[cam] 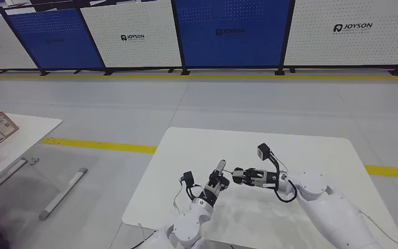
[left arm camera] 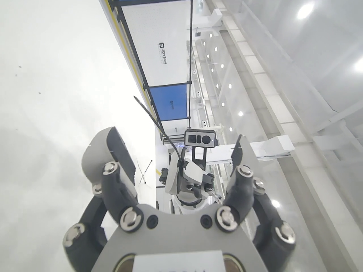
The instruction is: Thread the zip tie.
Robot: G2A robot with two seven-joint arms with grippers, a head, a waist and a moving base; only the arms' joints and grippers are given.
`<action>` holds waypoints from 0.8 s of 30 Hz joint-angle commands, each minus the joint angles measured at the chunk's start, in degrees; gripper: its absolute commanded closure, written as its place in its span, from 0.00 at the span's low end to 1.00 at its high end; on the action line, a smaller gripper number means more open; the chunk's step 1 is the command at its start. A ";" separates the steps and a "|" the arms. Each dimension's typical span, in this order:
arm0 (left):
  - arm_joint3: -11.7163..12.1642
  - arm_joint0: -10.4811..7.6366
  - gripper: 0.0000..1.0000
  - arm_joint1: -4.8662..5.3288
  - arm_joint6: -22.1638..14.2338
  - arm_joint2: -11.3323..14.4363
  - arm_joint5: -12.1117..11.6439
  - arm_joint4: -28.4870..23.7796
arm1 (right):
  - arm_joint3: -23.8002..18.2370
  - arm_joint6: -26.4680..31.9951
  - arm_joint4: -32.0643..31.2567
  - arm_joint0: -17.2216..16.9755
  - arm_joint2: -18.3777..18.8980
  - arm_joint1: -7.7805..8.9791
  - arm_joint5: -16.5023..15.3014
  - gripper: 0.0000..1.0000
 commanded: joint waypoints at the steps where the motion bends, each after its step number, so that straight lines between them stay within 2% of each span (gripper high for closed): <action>1: 0.38 0.05 0.00 0.21 -3.59 -1.02 -0.37 -0.86 | -0.42 0.95 -0.11 -0.35 0.65 0.20 0.42 1.00; 6: 1.62 0.58 0.00 0.61 -7.55 -3.00 -1.55 -0.10 | -0.20 4.58 0.80 -0.67 2.04 0.52 1.26 1.00; 17: 1.75 0.63 0.00 0.59 -8.15 -3.27 -1.47 -0.19 | -0.11 4.72 0.64 -0.74 2.56 0.60 1.84 1.00; 22: 1.68 1.20 0.00 0.51 -9.46 -3.71 -3.46 -0.13 | -0.11 4.72 0.64 -0.74 2.56 0.60 1.84 1.00; 23: 1.76 1.33 0.32 0.52 -9.71 -3.88 -3.75 -0.07 | -0.11 4.72 0.64 -0.74 2.56 0.60 1.84 1.00; 24: 1.84 1.50 0.51 0.54 -9.99 -4.05 -3.67 0.05 | -0.11 4.72 0.64 -0.74 2.56 0.60 1.84 1.00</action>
